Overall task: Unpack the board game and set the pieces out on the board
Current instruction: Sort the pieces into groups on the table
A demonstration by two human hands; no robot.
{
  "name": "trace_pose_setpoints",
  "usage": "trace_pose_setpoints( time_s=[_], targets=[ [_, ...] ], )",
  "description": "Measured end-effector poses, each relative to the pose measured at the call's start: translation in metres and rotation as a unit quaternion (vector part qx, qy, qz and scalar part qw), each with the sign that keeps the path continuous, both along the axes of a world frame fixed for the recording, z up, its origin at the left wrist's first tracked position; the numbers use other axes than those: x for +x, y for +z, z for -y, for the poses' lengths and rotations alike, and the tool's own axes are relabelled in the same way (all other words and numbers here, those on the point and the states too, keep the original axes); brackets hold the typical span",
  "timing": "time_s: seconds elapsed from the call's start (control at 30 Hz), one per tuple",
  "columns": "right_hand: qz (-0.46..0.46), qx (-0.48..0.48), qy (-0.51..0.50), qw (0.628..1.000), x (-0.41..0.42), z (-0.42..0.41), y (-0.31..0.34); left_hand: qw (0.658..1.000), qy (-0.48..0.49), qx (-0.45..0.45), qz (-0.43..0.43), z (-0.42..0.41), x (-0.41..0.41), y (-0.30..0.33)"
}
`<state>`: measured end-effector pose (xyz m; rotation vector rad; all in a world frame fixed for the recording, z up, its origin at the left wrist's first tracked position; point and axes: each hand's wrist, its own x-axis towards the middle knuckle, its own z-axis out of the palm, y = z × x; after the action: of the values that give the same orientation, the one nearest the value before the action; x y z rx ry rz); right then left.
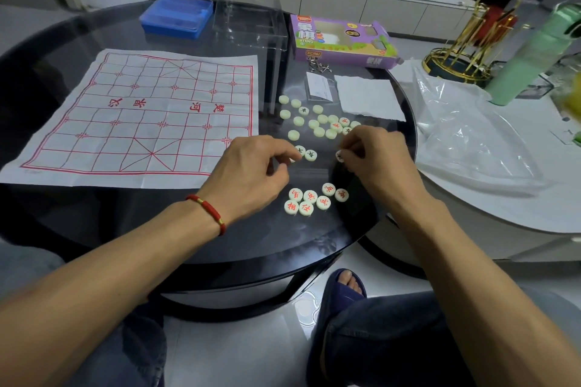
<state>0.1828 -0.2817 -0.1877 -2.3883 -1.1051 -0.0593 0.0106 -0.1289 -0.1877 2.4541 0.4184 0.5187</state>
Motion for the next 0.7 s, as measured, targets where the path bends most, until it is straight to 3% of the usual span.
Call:
trace_pose_setpoints(
  time_s=[0.2, 0.37, 0.47, 0.57, 0.7],
  targets=[
    [-0.293, 0.127, -0.016, 0.947, -0.001, 0.007, 0.012, 1.0, 0.005, -0.017, 0.002, 0.0, 0.0, -0.001],
    [-0.345, 0.134, 0.081, 0.925, -0.023, 0.005, 0.028, 0.995, 0.014, -0.094, 0.021, 0.005, 0.004, 0.001],
    [-0.331, 0.118, 0.129, 0.927, -0.036, -0.001, 0.03, 0.984, 0.012, -0.176, 0.024, 0.006, 0.007, 0.003],
    [-0.31, 0.115, 0.112, 0.937, -0.04, -0.007, 0.025, 0.977, 0.048, -0.208, 0.022, 0.004, 0.008, 0.001],
    [-0.075, 0.049, -0.026, 0.996, -0.011, -0.007, 0.009, 0.99, 0.093, -0.104, -0.01, -0.006, 0.009, -0.003]
  ],
)
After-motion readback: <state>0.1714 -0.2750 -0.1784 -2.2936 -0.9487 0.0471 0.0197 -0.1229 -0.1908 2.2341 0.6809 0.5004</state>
